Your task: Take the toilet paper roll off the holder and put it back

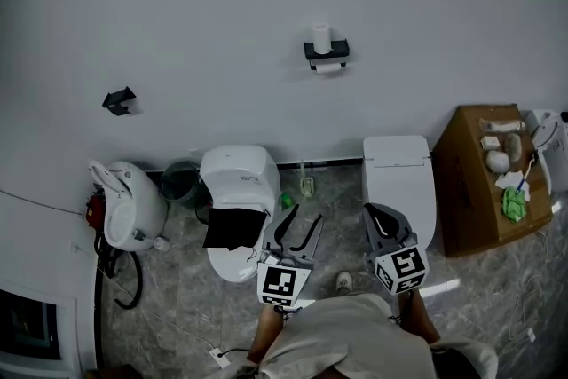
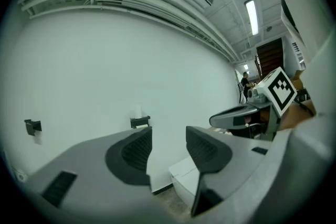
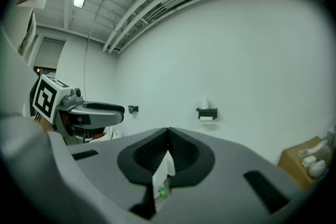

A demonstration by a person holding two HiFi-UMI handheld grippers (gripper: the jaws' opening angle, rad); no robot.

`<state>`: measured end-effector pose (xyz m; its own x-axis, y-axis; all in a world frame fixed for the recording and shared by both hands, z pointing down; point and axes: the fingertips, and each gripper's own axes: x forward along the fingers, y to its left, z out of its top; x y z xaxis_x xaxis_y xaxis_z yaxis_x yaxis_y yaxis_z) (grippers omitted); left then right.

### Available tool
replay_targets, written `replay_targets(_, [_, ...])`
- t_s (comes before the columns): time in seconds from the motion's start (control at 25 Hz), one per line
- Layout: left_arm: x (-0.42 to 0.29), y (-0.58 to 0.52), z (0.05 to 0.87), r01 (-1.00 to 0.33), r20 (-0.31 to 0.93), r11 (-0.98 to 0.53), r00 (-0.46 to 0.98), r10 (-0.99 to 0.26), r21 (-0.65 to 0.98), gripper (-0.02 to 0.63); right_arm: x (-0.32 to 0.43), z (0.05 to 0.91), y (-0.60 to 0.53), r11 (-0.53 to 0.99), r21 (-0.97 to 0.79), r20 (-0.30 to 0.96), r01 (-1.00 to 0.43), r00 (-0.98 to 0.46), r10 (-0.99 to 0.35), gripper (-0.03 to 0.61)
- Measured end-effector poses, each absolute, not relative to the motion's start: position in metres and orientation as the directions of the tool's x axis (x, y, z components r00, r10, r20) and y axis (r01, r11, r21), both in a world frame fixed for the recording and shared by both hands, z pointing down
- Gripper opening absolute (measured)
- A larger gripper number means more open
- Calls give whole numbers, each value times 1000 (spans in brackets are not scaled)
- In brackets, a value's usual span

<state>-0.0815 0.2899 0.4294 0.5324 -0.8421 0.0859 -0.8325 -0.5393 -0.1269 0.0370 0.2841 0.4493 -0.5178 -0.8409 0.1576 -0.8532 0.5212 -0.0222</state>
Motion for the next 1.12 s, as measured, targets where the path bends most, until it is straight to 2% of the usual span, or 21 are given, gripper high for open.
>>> replay_targets(0.72, [-44, 221, 436, -867, 133, -476, 459, -878, -148, 210, 75, 456, 202, 578, -60, 145, -814, -580, -802, -3])
replay_targets(1.12, [-35, 194, 431, -866, 104, -476, 465, -879, -152, 210, 82, 461, 182, 575, -66, 151, -815, -578, -802, -3])
